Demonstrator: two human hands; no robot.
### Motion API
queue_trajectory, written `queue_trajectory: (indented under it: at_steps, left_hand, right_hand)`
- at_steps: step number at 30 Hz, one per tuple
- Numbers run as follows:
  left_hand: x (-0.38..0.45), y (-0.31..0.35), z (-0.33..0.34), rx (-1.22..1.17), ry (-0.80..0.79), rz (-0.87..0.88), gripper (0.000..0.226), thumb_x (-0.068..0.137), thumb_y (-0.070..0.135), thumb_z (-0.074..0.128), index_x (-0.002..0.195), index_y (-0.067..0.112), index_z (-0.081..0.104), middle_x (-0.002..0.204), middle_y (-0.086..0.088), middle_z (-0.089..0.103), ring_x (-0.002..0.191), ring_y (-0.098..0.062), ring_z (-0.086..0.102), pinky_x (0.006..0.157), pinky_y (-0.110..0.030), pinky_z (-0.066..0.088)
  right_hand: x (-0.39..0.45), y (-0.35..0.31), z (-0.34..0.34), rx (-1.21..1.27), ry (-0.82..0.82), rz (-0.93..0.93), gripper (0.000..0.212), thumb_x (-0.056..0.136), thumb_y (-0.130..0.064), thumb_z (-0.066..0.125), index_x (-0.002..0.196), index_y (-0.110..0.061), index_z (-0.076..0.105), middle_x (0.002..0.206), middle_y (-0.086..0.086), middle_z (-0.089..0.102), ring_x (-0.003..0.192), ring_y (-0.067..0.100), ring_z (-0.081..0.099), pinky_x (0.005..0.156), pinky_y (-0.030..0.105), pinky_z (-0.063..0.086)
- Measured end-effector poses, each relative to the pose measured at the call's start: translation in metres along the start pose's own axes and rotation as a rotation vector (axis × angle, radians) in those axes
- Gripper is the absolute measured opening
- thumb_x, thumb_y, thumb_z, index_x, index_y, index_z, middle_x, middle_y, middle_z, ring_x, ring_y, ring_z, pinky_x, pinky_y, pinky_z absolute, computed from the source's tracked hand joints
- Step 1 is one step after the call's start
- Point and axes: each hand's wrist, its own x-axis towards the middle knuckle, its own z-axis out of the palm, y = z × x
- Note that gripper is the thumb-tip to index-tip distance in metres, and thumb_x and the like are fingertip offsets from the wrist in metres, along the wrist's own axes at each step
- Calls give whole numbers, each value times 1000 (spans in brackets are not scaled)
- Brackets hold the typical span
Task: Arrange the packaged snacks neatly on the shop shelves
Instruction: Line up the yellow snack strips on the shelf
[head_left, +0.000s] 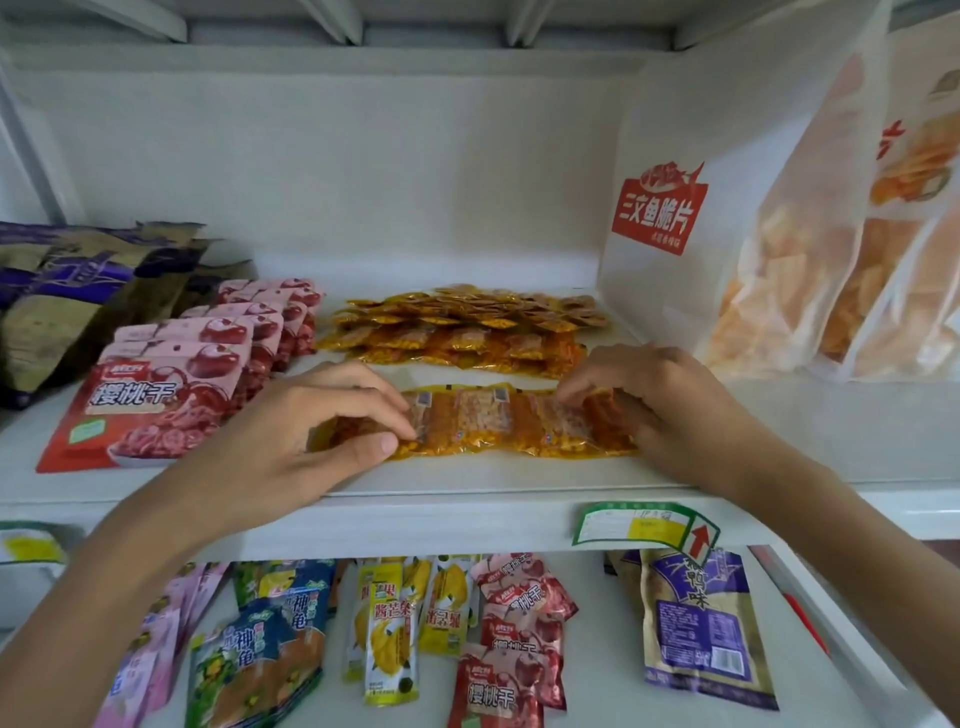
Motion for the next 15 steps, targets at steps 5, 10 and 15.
queue_trajectory:
  at_steps: [5, 10, 15]
  left_hand:
    - [-2, -2, 0, -80, 27, -10, 29, 97, 42, 62, 124, 40, 72, 130, 19, 65, 130, -9, 58, 104, -36, 44]
    - [-7, 2, -10, -288, 313, -146, 38, 94, 34, 58, 131, 42, 65, 137, 20, 64, 133, 0, 54, 105, -37, 41]
    - [-11, 8, -6, -205, 274, -216, 40, 91, 64, 52, 130, 56, 60, 134, 42, 55, 126, 22, 45, 98, -19, 33]
  right_hand:
    - [2, 0, 1, 101, 20, -22, 70, 71, 30, 47, 109, -17, 82, 109, -1, 74, 105, 19, 70, 87, 43, 57]
    - [10, 1, -16, 182, 234, 221, 50, 96, 21, 48, 116, -14, 77, 113, -8, 73, 114, 7, 67, 98, 17, 48]
    - [53, 16, -21, 52, 149, 335, 31, 104, -5, 57, 124, -24, 72, 118, -16, 71, 108, -5, 64, 89, 6, 48]
